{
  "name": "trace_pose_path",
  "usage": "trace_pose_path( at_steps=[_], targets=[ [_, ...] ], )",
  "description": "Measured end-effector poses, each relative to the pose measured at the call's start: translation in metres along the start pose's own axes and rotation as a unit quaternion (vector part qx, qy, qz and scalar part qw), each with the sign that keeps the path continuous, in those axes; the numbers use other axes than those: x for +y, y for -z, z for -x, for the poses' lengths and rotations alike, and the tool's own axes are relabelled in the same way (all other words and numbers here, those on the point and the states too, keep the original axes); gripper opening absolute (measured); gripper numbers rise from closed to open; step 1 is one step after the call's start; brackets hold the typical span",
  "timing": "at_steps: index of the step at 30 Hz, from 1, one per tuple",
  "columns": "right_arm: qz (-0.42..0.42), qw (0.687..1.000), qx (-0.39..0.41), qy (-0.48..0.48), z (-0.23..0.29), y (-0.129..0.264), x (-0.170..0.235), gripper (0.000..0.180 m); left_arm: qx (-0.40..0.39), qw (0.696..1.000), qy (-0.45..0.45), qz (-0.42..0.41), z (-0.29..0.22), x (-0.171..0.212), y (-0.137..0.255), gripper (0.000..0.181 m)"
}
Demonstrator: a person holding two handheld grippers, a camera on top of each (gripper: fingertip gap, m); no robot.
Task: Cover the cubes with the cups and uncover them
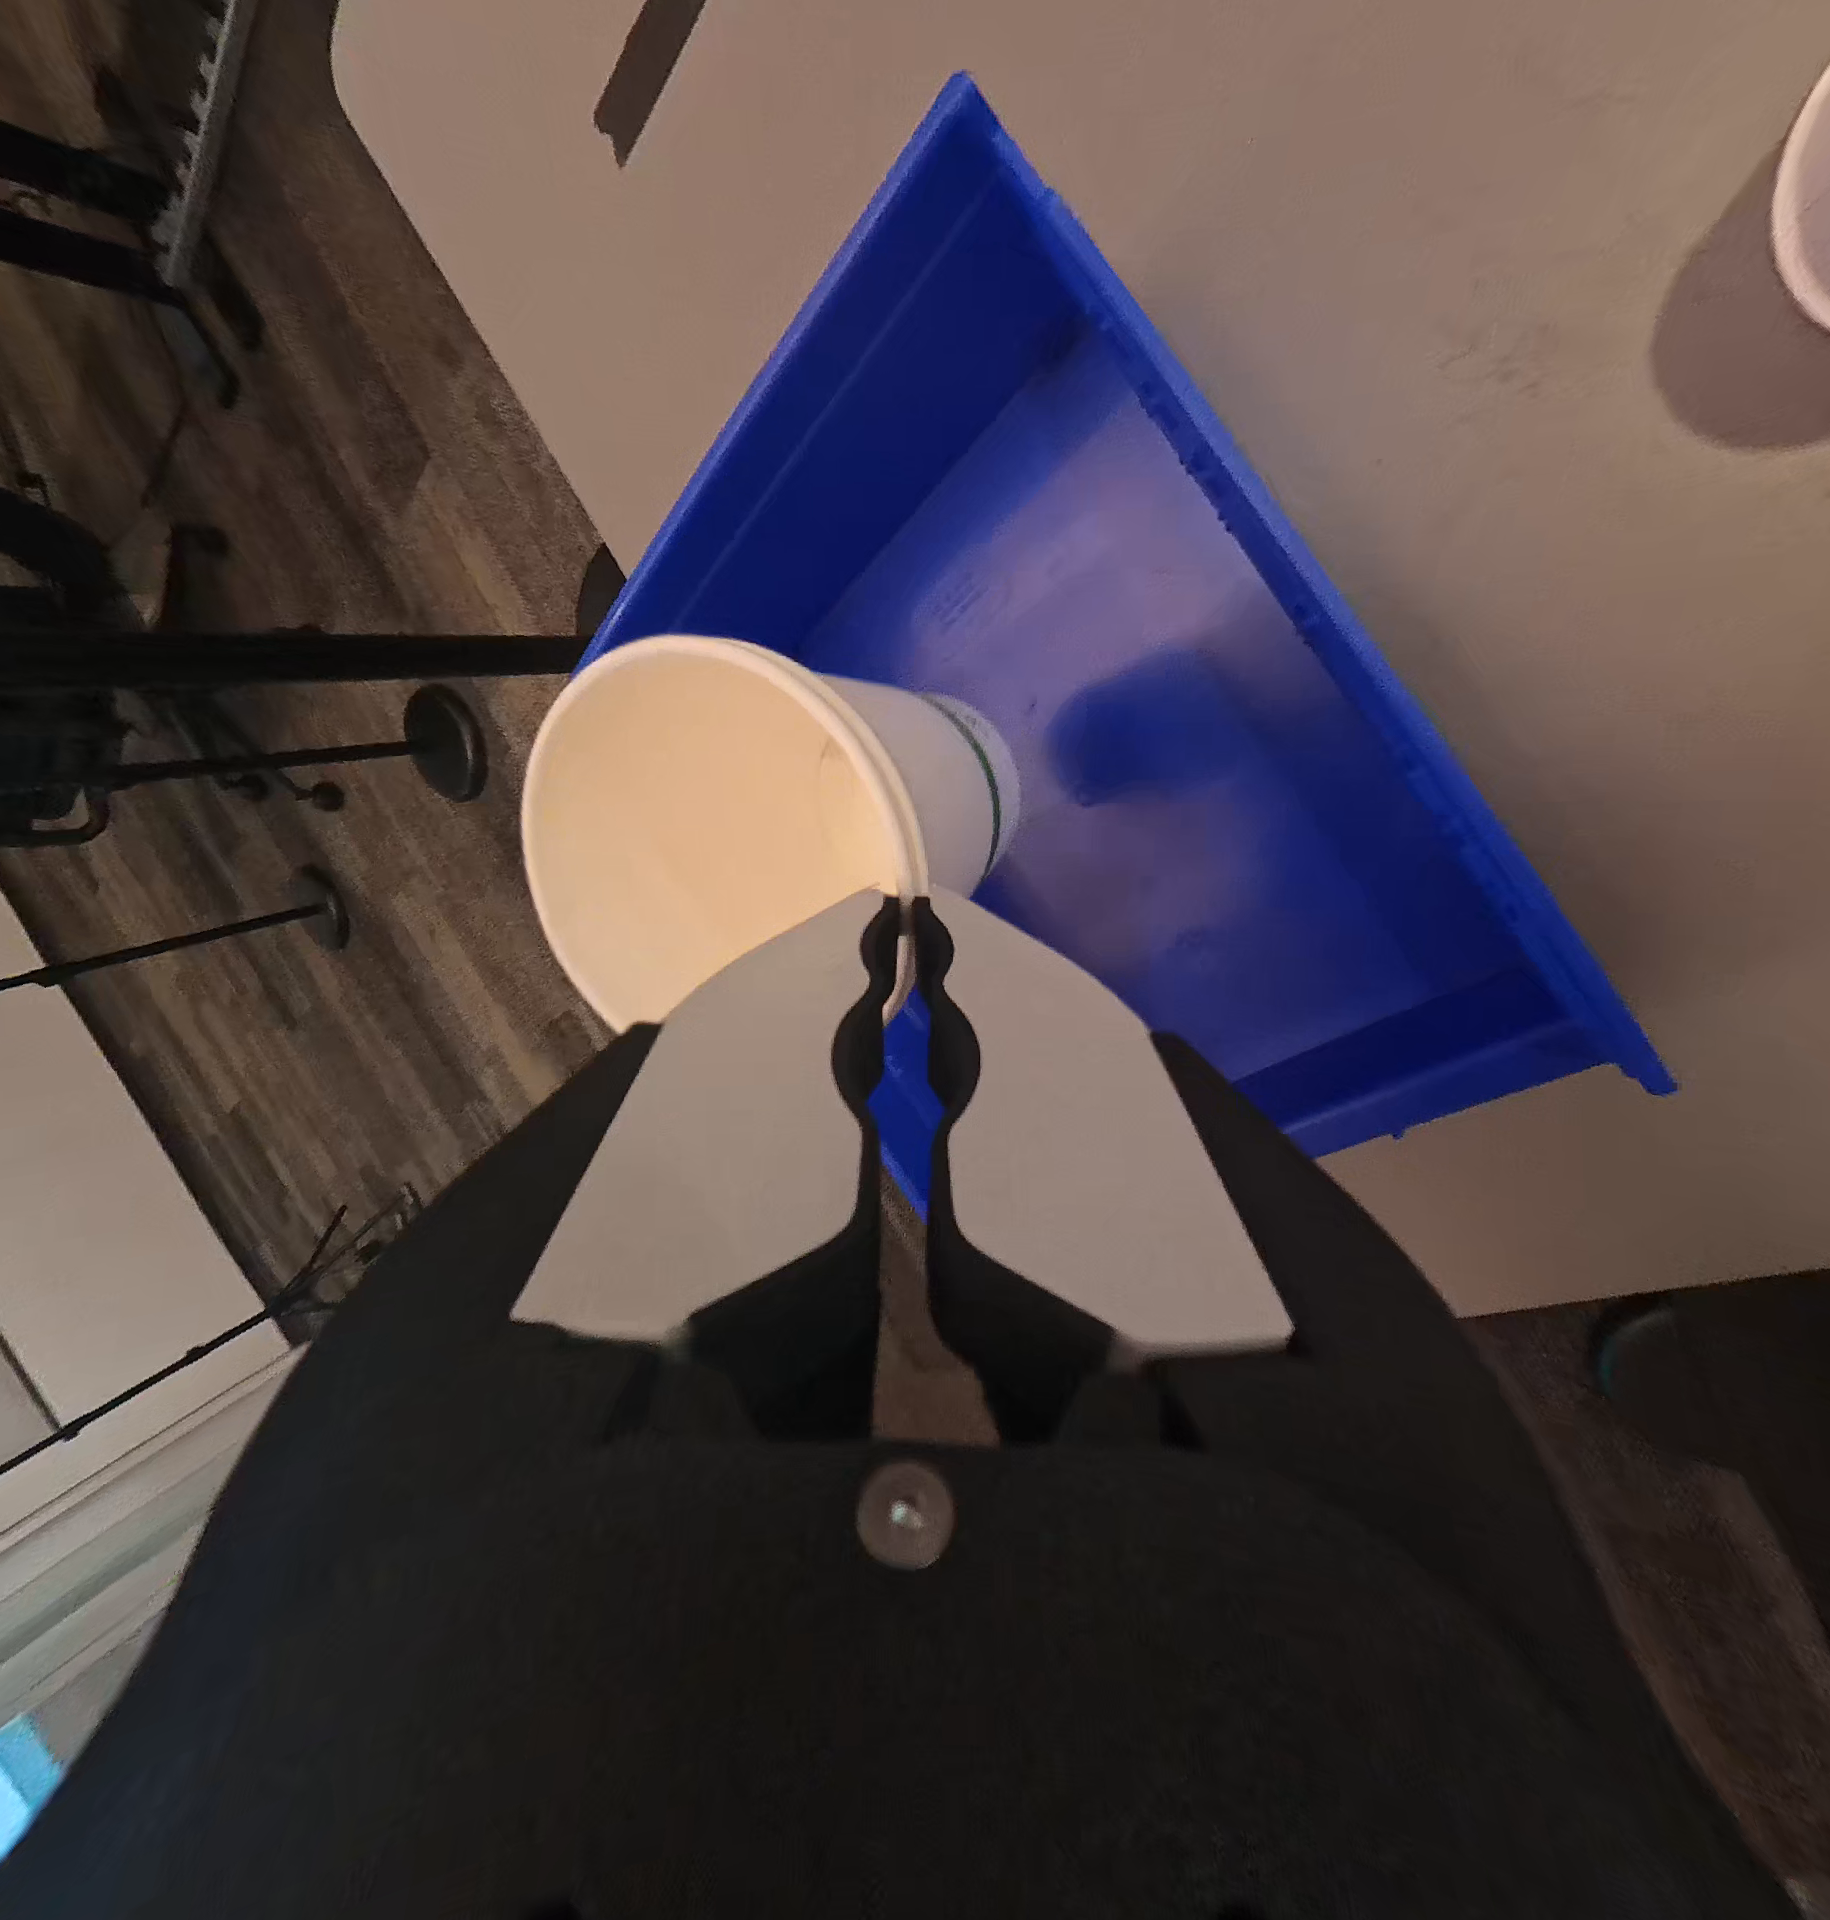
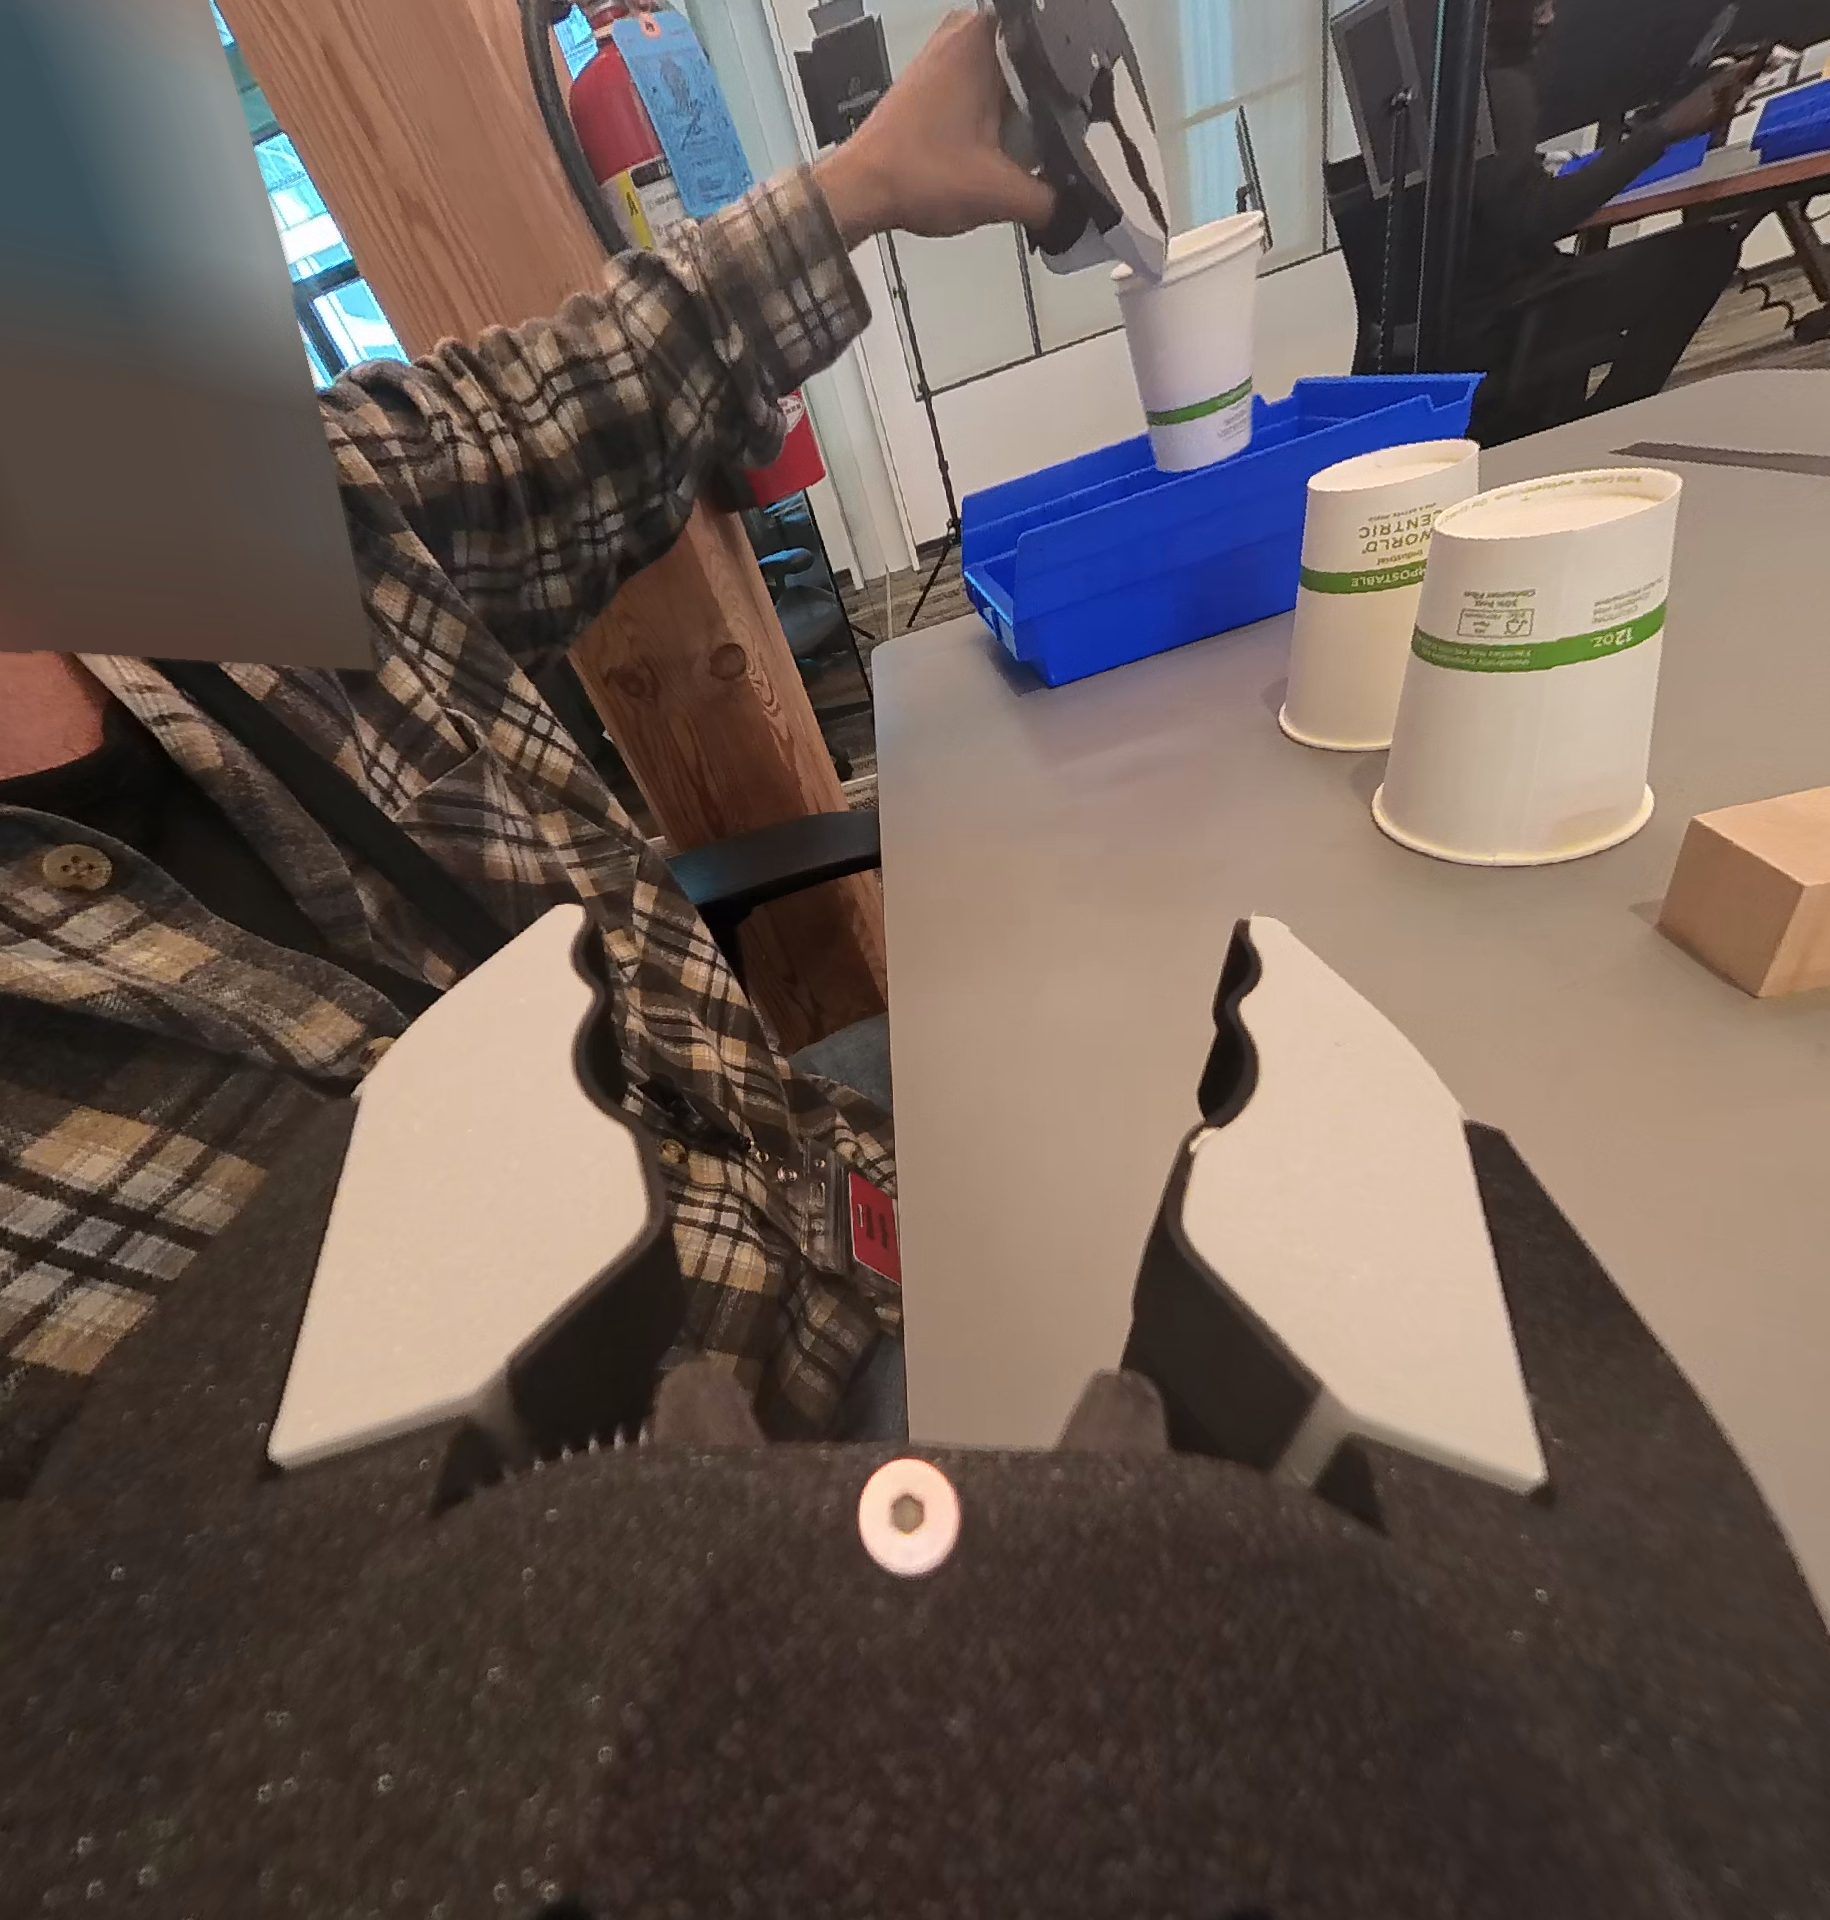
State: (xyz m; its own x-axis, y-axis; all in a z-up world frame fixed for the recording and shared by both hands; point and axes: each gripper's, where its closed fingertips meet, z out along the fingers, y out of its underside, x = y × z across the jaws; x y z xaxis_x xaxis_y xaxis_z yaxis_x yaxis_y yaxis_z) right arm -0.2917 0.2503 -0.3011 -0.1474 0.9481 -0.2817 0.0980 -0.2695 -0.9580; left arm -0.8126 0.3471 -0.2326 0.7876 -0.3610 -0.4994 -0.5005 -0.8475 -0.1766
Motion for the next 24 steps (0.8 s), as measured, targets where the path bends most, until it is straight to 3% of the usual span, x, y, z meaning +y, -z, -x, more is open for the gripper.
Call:
trace_pose_path(
  at_steps=[4, 10, 16, 20, 24],
  targets=[
    [0.003, 1.0, -0.001, -0.001, 0.001, 0.0, 0.003, 0.109, -0.012, 1.0, 0.023, -0.005, -0.002, 0.0, 0.002, 0.002],
    [-0.001, 1.0, -0.004, -0.004, 0.001, -0.001, 0.004, 0.108, -0.101, 0.994, 0.047, -0.001, 0.012, 0.008, -0.006, 0.002],
    [0.003, 1.0, -0.012, -0.007, 0.003, -0.005, 0.006, 0.108, -0.089, 0.995, -0.009, 0.039, -0.024, 0.015, -0.051, 0.002],
    [0.008, 1.0, -0.009, -0.005, 0.004, -0.004, 0.007, 0.107, -0.066, 0.997, 0.02, 0.015, -0.023, 0.008, -0.051, 0.003],
    [0.001, 1.0, -0.007, -0.007, 0.003, -0.003, 0.006, 0.106, -0.106, 0.994, 0.018, 0.005, -0.01, 0.005, -0.041, 0.002]
  ],
)
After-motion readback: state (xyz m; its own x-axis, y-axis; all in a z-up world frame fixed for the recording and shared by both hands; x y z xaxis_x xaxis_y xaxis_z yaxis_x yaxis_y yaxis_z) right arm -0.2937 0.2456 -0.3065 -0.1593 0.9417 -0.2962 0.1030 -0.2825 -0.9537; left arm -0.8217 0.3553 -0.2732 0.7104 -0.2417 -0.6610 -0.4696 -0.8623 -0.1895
